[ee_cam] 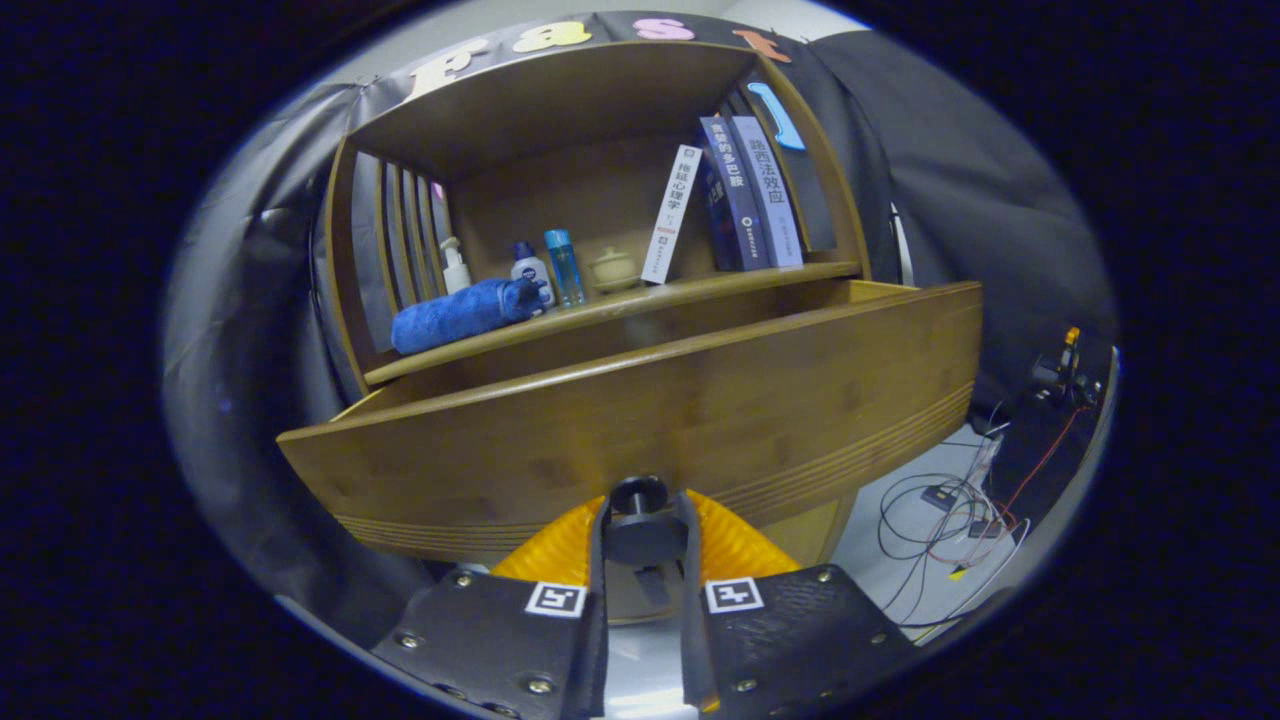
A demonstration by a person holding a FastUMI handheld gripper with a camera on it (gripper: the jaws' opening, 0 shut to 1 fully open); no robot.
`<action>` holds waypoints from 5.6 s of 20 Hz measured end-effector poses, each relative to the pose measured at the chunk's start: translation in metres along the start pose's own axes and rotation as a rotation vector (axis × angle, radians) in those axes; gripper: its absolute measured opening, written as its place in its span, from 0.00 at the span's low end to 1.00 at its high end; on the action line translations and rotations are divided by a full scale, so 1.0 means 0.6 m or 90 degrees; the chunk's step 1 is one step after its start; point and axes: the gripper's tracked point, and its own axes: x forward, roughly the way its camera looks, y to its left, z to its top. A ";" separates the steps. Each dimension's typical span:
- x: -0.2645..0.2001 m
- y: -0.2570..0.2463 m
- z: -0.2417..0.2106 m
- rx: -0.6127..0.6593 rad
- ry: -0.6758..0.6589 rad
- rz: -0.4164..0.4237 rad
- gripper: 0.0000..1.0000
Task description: Pull open the drawer, take out the items inside it, and place them on the countertop above the cabinet.
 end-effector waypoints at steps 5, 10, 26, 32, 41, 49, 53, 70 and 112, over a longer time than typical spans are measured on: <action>-0.031 -0.004 -0.009 -0.006 0.006 -0.008 0.29; -0.029 -0.004 -0.006 -0.015 0.000 0.006 0.29; -0.032 -0.007 -0.012 -0.026 0.022 -0.025 0.30; -0.041 -0.009 -0.015 -0.012 0.018 -0.028 0.30; -0.048 -0.009 -0.014 0.010 -0.011 -0.018 0.29; -0.043 -0.009 -0.010 0.006 -0.005 -0.021 0.42; -0.055 0.016 0.046 -0.022 -0.049 -0.009 0.53; 0.024 0.110 0.225 -0.087 -0.029 -0.041 0.73; 0.172 -0.056 0.019 0.035 0.519 -0.295 0.66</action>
